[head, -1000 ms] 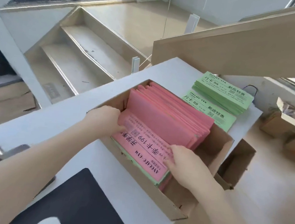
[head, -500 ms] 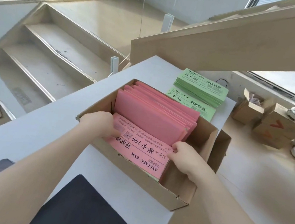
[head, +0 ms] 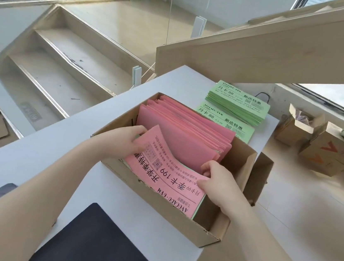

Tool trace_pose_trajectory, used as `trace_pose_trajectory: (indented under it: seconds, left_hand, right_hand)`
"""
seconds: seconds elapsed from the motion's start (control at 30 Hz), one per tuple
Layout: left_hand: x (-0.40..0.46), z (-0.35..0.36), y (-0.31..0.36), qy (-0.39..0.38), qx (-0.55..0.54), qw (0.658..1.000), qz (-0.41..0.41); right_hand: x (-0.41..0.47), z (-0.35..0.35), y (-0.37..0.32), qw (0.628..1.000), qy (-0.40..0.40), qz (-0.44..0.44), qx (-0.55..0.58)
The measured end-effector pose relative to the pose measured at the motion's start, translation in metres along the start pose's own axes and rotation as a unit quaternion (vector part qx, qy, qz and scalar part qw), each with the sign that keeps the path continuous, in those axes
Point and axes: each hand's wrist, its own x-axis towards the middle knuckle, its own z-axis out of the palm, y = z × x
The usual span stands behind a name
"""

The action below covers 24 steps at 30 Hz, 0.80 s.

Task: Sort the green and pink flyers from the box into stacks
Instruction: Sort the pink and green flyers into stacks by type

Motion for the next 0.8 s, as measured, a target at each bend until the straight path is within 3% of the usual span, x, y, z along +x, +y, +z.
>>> trace_pose_trajectory:
  seconds: [0.17, 0.23, 0.33, 0.5, 0.57, 0.67, 0.73, 0.8]
  left_hand:
    - [-0.034, -0.015, 0.007, 0.06, -0.205, 0.973, 0.093]
    - [-0.042, -0.024, 0.013, 0.105, -0.266, 0.952, 0.109]
    - [-0.043, -0.035, 0.023, 0.126, -0.365, 0.916, 0.105]
    - [-0.037, -0.04, 0.063, 0.067, -0.372, 0.911, 0.164]
    - [-0.035, -0.038, 0.09, 0.07, -0.359, 0.91, 0.194]
    - [-0.031, -0.033, 0.124, 0.141, -0.369, 0.892, 0.221]
    - [-0.022, -0.027, 0.137, 0.153, -0.455, 0.854, 0.2]
    - [-0.014, -0.018, 0.144, 0.118, -0.474, 0.853, 0.184]
  right_hand:
    - [-0.005, -0.006, 0.002, 0.998, -0.001, -0.047, 0.035]
    - [-0.01, -0.015, 0.001, 0.988, -0.012, -0.075, 0.137]
    - [-0.021, -0.047, 0.001, 0.942, -0.057, -0.095, 0.318]
    - [-0.032, -0.089, -0.011, 0.943, -0.147, -0.161, 0.252]
    - [-0.032, -0.095, -0.022, 0.931, -0.126, -0.17, 0.296]
    - [-0.034, -0.103, -0.027, 0.896, -0.051, -0.191, 0.397]
    - [-0.033, -0.105, -0.023, 0.849, 0.003, -0.205, 0.487]
    - [-0.024, -0.105, -0.016, 0.783, 0.063, -0.2, 0.586]
